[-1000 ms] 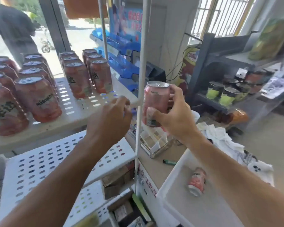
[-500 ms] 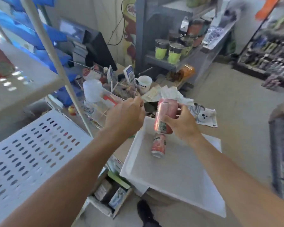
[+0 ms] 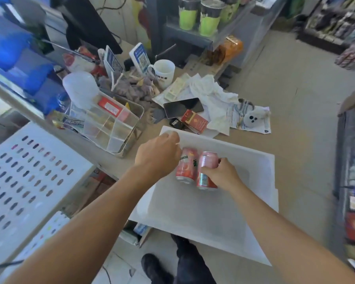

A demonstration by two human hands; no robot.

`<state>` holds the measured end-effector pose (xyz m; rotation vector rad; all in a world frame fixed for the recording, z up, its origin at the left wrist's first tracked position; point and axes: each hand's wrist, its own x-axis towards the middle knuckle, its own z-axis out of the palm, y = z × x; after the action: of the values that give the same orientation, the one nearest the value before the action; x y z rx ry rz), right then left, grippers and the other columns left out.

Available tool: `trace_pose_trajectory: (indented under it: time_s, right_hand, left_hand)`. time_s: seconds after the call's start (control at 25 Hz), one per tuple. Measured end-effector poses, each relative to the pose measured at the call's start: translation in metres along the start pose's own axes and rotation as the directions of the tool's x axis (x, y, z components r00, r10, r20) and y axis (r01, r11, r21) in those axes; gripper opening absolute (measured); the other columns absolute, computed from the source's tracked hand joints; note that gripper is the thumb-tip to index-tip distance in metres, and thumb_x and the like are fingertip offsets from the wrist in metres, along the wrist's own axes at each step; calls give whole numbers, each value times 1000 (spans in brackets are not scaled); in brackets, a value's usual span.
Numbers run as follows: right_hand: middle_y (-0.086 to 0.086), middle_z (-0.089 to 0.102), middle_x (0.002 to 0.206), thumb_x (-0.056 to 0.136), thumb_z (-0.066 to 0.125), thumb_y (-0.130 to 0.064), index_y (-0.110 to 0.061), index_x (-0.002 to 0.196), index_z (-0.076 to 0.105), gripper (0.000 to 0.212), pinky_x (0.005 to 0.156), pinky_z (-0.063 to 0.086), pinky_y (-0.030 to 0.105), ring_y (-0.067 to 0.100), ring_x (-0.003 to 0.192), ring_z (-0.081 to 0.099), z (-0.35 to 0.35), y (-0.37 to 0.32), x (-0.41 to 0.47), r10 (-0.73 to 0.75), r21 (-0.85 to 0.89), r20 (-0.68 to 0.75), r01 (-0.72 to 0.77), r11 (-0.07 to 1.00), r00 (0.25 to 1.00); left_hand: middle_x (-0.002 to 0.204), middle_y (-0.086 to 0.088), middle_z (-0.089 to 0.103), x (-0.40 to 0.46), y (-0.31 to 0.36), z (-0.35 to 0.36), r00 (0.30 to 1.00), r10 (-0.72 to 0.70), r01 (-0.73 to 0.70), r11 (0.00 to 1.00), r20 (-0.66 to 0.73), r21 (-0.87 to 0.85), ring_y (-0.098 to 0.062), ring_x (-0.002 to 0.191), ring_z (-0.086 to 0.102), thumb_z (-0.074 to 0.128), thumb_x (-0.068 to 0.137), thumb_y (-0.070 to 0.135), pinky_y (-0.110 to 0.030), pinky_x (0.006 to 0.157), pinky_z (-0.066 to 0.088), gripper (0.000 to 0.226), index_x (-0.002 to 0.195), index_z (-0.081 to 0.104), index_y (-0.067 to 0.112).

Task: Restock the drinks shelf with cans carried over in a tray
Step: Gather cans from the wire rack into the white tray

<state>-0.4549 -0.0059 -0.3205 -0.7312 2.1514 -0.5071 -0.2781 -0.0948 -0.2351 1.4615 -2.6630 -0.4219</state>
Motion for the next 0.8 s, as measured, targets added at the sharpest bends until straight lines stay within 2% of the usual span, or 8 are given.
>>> trace_pose_trajectory:
  time_s: [0.16, 0.32, 0.52, 0.64, 0.8]
  right_hand:
    - [9, 61, 117, 78, 75, -40, -9, 117, 46, 57, 80, 50, 34, 26, 99, 61, 11, 0, 13, 43, 17, 5, -43, 999, 999]
    - [10, 59, 122, 81, 73, -41, -6, 123, 46, 61, 75, 42, 29, 28, 106, 59, 17, -6, 17, 71, 48, -1, -70, 996, 998]
    - [9, 61, 118, 87, 66, -40, -7, 121, 51, 50, 74, 38, 28, 25, 99, 57, 25, -9, 19, 39, 59, 20, -40, 997, 999]
    - [4, 65, 107, 92, 56, -50, -13, 108, 58, 40, 73, 37, 28, 20, 93, 56, 25, -16, 19, 2, 103, 27, -5, 995, 1000]
    - [4, 65, 112, 91, 61, -32, -15, 112, 57, 27, 76, 41, 26, 21, 101, 61, 30, -15, 21, -19, 81, 27, 17, 997, 999]
  left_hand:
    - [114, 4, 64, 8, -4, 8, 999, -22, 22, 1000, 42, -1, -21, 87, 63, 38, 99, 35, -38, 71, 56, 25, 119, 50, 26]
    - [113, 5, 65, 12, -6, 9, 999, -13, 13, 1000, 31, 4, -22, 89, 63, 39, 98, 35, -40, 73, 56, 24, 117, 52, 27]
    - [110, 4, 65, 14, -15, 9, 998, -30, 30, 1000, 58, -7, -22, 87, 62, 38, 98, 36, -41, 74, 56, 24, 115, 51, 27]
    - [108, 4, 65, 12, -16, 10, 998, -39, 39, 999, 55, 0, -23, 85, 62, 38, 98, 34, -41, 71, 56, 23, 114, 51, 26]
    - [105, 4, 65, 9, -16, 9, 998, -37, 37, 999, 55, 2, -21, 82, 62, 38, 99, 33, -39, 67, 56, 24, 115, 52, 24]
